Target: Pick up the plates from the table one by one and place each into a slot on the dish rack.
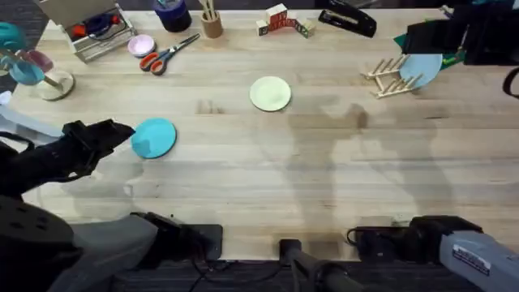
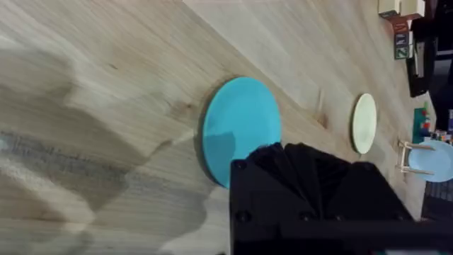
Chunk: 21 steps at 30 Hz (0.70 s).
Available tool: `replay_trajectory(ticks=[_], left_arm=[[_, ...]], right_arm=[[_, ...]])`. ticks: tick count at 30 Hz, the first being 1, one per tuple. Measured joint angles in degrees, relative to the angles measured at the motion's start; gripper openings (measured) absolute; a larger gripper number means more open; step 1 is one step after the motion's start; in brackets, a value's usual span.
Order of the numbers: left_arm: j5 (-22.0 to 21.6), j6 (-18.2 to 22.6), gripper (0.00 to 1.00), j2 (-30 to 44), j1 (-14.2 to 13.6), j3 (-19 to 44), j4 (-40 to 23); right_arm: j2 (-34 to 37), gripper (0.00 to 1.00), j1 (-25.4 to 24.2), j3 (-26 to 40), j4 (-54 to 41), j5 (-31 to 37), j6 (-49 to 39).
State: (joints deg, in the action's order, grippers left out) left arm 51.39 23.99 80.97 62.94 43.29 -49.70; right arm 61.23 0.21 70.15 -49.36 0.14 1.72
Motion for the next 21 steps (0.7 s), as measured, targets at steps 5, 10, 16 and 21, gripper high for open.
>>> replay_trajectory(ticks=[5,10,16,21], left_arm=[[-0.67,-0.06,0.039,2.21,0.0,0.0,3.37],[-2.44,-0.86,0.038,4.11,0.0,0.0,5.58],[-2.96,-1.13,0.039,8.83,0.0,0.0,5.8],[-2.63,-0.98,0.038,12.46,0.0,0.0,5.81]], right_arm=[[0.0,0.996,0.0,0.0,0.0,0.0,0.0],[0.0,0.995,0.0,0.0,0.01,0.0,0.0],[0.0,0.996,0.0,0.0,0.0,0.0,0.0],[0.0,0.995,0.0,0.0,0.0,0.0,0.0]])
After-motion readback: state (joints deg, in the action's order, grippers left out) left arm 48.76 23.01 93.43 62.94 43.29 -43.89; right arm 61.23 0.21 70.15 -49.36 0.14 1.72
